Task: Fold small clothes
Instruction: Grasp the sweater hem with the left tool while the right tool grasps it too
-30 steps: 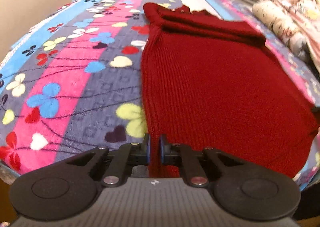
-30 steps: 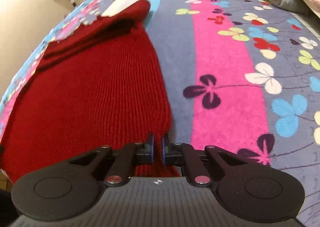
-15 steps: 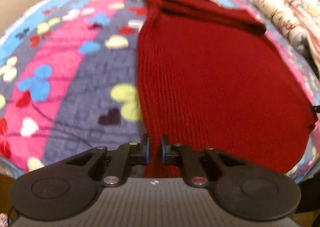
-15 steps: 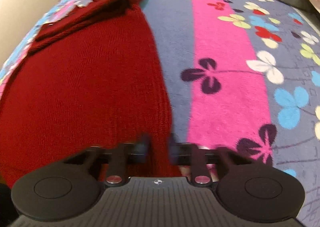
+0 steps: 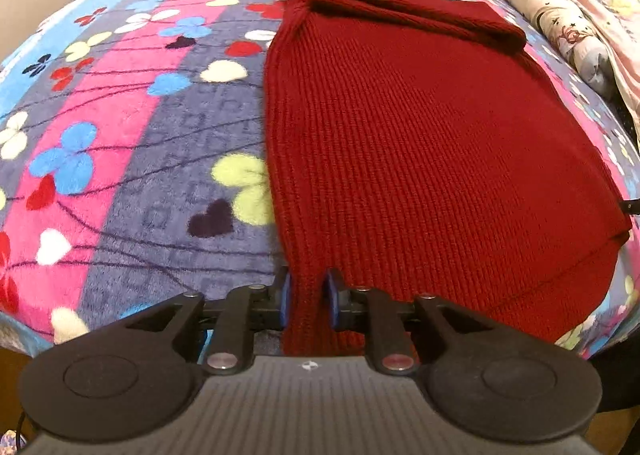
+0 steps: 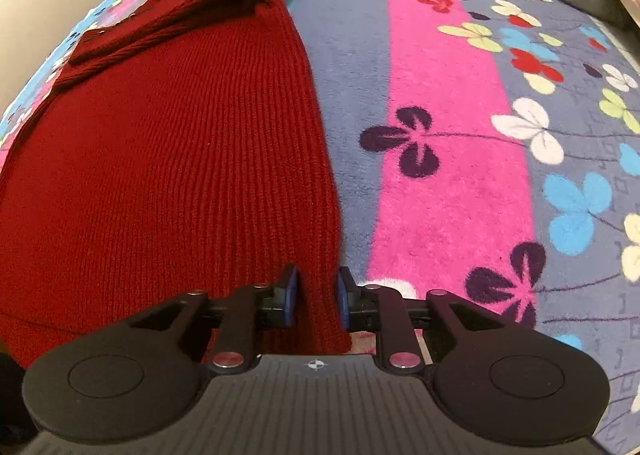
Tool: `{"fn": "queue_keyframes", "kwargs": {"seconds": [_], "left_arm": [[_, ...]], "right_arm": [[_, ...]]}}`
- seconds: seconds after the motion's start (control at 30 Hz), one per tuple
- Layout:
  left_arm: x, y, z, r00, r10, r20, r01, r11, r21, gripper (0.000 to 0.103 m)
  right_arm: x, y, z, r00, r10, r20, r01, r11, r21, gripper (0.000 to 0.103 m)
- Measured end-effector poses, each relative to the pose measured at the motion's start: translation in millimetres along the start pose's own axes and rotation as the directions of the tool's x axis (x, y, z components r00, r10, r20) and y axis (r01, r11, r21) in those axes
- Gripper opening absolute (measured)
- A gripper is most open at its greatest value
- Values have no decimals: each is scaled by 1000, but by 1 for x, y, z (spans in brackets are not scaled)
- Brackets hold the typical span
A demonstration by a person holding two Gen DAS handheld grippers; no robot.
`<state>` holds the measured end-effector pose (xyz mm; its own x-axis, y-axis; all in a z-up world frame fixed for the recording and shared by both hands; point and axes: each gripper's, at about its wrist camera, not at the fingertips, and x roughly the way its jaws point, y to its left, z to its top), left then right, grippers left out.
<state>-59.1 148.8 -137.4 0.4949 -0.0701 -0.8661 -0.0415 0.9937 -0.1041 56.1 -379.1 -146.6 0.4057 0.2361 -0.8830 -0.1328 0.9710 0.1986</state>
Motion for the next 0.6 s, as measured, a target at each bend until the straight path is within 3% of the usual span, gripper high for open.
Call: {"fn": "queue_keyframes", "kwargs": {"seconds": [0.27,0.4,0.47,0.6], "left_arm": [[-1,-2,-2,1000,4,-2,-4,1000,-1,20],[1,0,-1,1000,6,-1,-6,1000,4,20],[0,-1,-1,1000,9,7,-9,1000,13,14],[-2,-1,-2,1000,3,12,-3,1000,13,13]], "right_arm": [[-1,8,-4,1000,-18,13,18,999,-44,23],[-3,11,-4,1000,-13,25,15,998,-62,13],[-5,10,-4,999,-2,32,3,998,-56,12],[-6,6,-3,1000,9,29,-8,999,-33,14]]}}
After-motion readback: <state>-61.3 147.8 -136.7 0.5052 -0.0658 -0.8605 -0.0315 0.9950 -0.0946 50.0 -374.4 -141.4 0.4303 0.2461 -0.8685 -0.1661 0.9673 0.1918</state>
